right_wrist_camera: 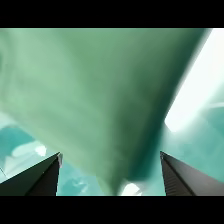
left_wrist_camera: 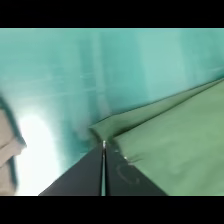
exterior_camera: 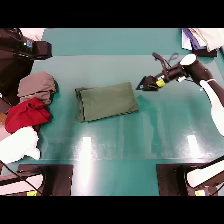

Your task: Fold the shirts.

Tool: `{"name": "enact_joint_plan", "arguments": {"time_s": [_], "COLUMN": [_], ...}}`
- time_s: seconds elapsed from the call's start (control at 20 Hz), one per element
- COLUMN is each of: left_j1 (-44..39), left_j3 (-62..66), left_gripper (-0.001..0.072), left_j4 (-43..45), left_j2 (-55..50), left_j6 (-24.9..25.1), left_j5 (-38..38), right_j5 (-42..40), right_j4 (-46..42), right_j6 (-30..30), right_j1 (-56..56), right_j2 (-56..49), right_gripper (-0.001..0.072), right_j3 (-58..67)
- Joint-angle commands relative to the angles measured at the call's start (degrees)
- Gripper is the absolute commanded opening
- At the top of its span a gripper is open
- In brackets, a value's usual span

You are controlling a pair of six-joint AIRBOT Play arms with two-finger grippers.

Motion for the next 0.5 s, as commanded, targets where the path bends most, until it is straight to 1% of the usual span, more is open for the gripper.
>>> {"name": "enact_joint_plan", "arguments": {"time_s": [0.0,0.1,0.25,0.35,0.4,0.45], "left_j1": [0.02,0.02,0.02,0.02,0.02,0.02], "left_j3": [-2.78,-2.82,-2.82,-2.82,-2.82,-2.82], "left_gripper": [0.0025,0.0025,0.0025,0.0025,0.0025,0.0025], "left_j4": [-4.68,-4.76,-4.76,-4.76,-4.76,-4.76], "left_j2": [0.04,0.04,0.04,0.04,0.04,0.04], "left_j6": [0.09,1.27,1.44,1.46,1.49,1.49], "left_j5": [3.30,3.39,3.04,2.56,2.40,2.38], "right_j5": [-1.68,-1.64,-2.21,-2.84,-2.84,-2.91], "right_j4": [4.20,7.23,7.19,10.45,12.66,14.23], "right_j6": [0.22,-0.66,-0.63,-0.59,-0.61,-0.61], "right_j1": [-3.02,-0.09,6.34,9.84,10.99,11.85], "right_j2": [-2.56,-6.03,-10.86,-13.84,-15.08,-16.00], "right_gripper": [0.0705,0.0700,0.0699,0.0695,0.0627,0.0509], "right_j3": [-5.29,-3.30,2.38,5.42,6.25,6.67]}}
